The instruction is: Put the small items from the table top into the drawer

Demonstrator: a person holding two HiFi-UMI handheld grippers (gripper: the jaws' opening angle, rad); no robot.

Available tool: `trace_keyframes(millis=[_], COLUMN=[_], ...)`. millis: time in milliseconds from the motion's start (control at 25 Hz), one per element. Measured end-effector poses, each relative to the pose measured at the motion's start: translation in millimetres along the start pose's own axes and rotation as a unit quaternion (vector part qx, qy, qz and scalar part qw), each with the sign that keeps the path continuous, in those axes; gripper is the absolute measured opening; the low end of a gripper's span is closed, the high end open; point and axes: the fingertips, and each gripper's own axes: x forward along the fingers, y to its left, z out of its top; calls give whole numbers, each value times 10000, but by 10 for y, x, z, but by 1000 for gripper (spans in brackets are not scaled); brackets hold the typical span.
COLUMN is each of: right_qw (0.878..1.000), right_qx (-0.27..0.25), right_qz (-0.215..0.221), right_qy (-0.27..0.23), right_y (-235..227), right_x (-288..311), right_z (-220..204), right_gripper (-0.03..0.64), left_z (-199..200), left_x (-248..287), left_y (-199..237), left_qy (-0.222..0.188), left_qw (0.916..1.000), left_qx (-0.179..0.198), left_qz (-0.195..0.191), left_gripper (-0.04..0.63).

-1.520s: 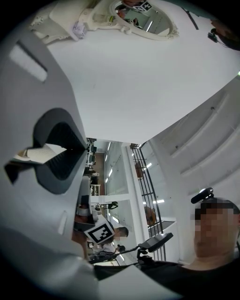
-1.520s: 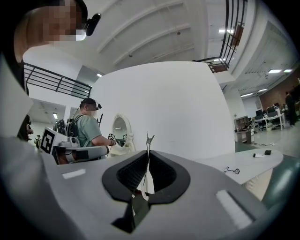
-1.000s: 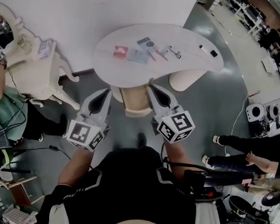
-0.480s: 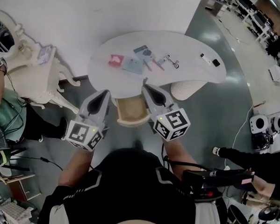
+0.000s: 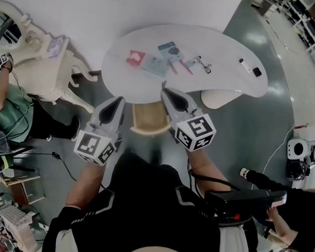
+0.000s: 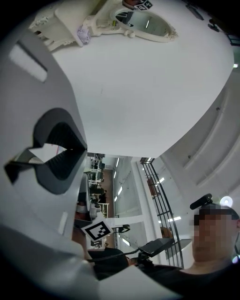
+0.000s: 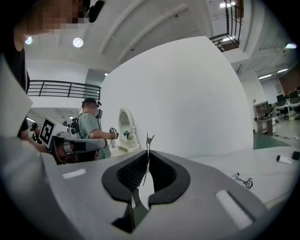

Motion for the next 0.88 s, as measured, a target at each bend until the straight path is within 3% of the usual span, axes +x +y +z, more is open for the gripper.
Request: trace_keyframes(millis=[400,640,880], right_qw=[9964,9882,9765], right_qx=[0,-84,-93], right_qz=[345,503,827], right_qy=[775,1444,1990], right_y=[-69,-54,50], right_x=[528,780,888], right_z=[-691,-1299,-1913], right_gripper=[17,17,17], left_z=[-614,-1064,-1505], left_x=[138,132,146], left_y=[351,614,621], left_qy=[512,844,1173], left_qw=[9982,9962,9928], left_qx=[-288,-203,-137], left_qz=[-67,24,-201], left_gripper=[0,0,0])
